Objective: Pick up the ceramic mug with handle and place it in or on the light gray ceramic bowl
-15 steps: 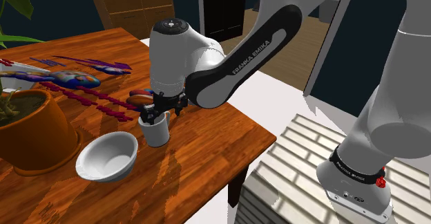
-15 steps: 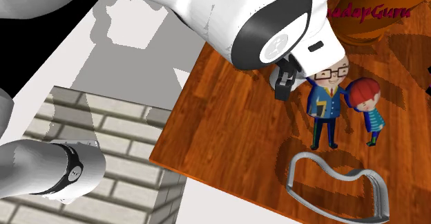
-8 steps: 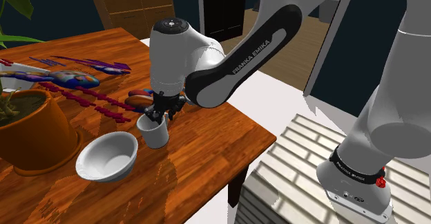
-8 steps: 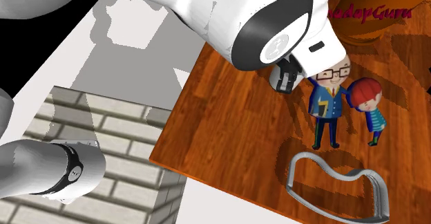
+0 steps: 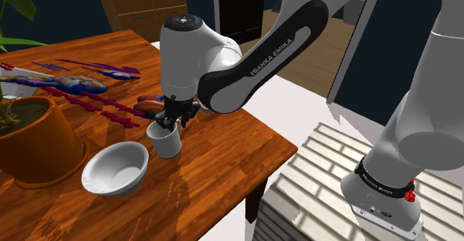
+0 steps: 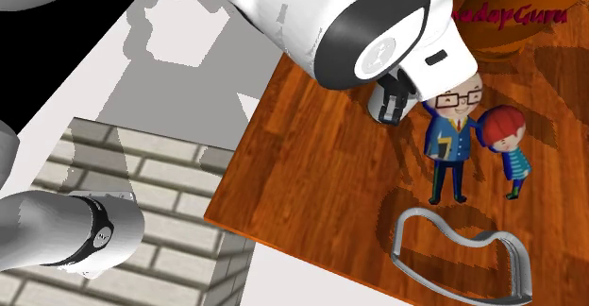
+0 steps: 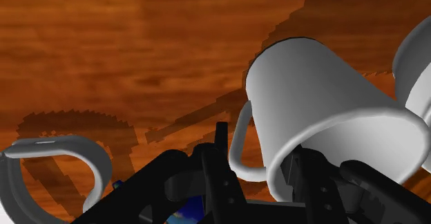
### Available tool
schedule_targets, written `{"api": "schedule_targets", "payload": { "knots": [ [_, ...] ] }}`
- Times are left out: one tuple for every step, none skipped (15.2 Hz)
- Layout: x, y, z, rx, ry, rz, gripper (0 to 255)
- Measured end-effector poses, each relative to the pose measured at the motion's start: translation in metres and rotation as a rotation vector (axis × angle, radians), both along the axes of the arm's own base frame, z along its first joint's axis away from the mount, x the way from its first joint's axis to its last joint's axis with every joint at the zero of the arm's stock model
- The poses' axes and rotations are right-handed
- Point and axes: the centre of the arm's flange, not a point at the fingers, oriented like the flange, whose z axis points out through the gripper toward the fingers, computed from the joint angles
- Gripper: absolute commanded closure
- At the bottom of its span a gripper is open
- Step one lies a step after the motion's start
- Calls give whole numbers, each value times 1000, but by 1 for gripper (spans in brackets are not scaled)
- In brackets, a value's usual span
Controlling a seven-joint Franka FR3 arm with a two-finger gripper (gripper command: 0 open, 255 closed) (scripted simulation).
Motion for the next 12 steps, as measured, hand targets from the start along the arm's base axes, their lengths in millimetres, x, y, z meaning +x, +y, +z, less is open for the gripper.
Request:
{"api": "schedule_targets", "payload": {
  "knots": [
    [0,1,5,0,0,0,255],
    [0,2,10,0,0,1,255],
    [0,1,14,0,1,1,255],
    [1,0,21,0,1,1,255],
    [0,0,26,0,1,1,255],
    [0,1,30,0,1,1,255],
    [0,1,35,0,1,1,255],
    [0,1,41,0,1,1,255],
    [0,1,47,0,1,1,255],
    [0,0,52,0,1,1,255],
    [1,1,58,0,1,1,255],
    [1,1,63,0,1,1,255]
  ]
}}
